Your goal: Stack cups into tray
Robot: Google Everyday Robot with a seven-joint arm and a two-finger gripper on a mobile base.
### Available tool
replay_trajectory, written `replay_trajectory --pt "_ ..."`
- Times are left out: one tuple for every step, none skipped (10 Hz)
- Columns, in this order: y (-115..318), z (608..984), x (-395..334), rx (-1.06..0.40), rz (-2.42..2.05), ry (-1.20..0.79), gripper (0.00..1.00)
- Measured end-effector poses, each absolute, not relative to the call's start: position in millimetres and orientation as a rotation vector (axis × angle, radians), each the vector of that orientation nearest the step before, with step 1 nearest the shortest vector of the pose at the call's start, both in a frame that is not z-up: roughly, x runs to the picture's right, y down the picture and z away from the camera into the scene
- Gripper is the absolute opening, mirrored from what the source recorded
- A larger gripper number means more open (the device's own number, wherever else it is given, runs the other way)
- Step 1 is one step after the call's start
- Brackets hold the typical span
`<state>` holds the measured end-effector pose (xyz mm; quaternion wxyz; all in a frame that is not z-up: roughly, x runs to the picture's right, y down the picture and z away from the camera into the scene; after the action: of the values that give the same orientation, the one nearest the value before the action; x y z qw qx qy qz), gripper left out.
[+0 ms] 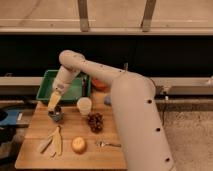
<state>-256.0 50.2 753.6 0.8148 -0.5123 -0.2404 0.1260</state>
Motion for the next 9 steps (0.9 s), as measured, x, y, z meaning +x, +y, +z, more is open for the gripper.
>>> replay_trajectory --pt "37 748 -249 -1.049 0.283 -0.51 0.62" --pt "21 740 -241 -0.989 0.302 -0.505 0.62" --pt "0 733 -228 -0.912 0.325 -0.498 0.62" --pt "-18 729 -215 -0.838 0.348 -0.488 0.62" --pt "-27 727 -206 -0.793 0.363 -0.48 0.62" --pt "-33 725 -200 -0.764 0.372 -0.476 0.62" --pt "-31 727 -197 -0.761 0.38 -0.473 0.62" --pt "-27 728 -199 -0.767 0.381 -0.474 0.62" --pt "-22 732 -200 -0.778 0.383 -0.473 0.62"
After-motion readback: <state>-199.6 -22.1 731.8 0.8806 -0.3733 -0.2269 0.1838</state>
